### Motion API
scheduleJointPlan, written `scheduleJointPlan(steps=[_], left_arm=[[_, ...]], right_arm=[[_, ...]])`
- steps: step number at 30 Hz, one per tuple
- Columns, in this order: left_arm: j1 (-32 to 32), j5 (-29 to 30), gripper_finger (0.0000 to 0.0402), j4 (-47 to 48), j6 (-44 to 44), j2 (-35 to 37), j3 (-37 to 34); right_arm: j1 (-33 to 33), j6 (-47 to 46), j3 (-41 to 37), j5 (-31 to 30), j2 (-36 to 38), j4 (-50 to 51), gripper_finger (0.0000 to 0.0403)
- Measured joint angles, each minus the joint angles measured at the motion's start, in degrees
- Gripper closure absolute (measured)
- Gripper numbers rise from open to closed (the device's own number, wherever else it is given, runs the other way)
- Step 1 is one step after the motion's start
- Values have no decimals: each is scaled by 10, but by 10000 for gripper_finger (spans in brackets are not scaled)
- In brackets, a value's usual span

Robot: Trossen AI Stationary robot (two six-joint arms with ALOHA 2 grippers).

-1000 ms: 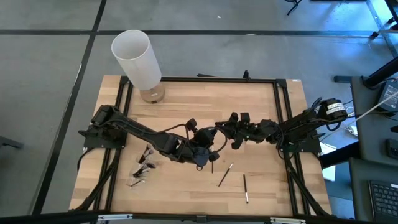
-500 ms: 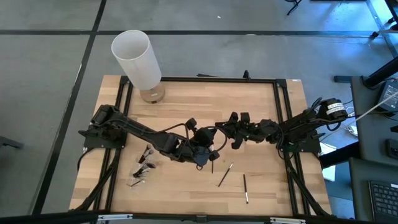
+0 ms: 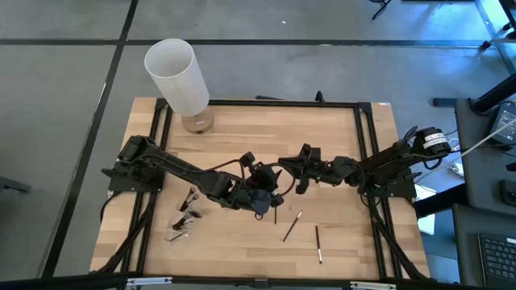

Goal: Put items in baskets/containers
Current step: Put the black eyeshadow brush into the transparent organizer

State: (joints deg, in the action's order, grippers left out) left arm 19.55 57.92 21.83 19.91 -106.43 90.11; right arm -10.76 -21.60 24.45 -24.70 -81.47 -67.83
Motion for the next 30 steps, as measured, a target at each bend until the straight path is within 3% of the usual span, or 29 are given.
scheduleJointPlan(steps=[6, 10, 12, 18, 22, 24, 27, 30], left_arm=[[4, -3, 243, 50, -1, 4, 0], [3, -49, 236, 75, 36, 6, 0], [1, -106, 236, 97, 53, 3, 0], [-11, -370, 246, 150, 20, -42, -46], [6, -600, 257, 156, 20, -71, -78], [25, -686, 260, 165, 39, -84, -88], [62, -727, 262, 177, 59, -88, -90], [100, -706, 260, 179, 63, -90, -90]], right_arm=[[0, 21, 0, -23, 0, 38, 357], [4, 2, 1, -21, 9, 93, 357], [11, -10, 9, -14, 24, 147, 357], [16, -14, 55, 4, 86, 334, 357], [7, -5, 96, 2, 139, 495, 357], [0, -3, 108, 1, 163, 560, 357], [-13, -1, 114, -29, 193, 606, 357], [-24, -1, 110, -64, 217, 622, 357]])
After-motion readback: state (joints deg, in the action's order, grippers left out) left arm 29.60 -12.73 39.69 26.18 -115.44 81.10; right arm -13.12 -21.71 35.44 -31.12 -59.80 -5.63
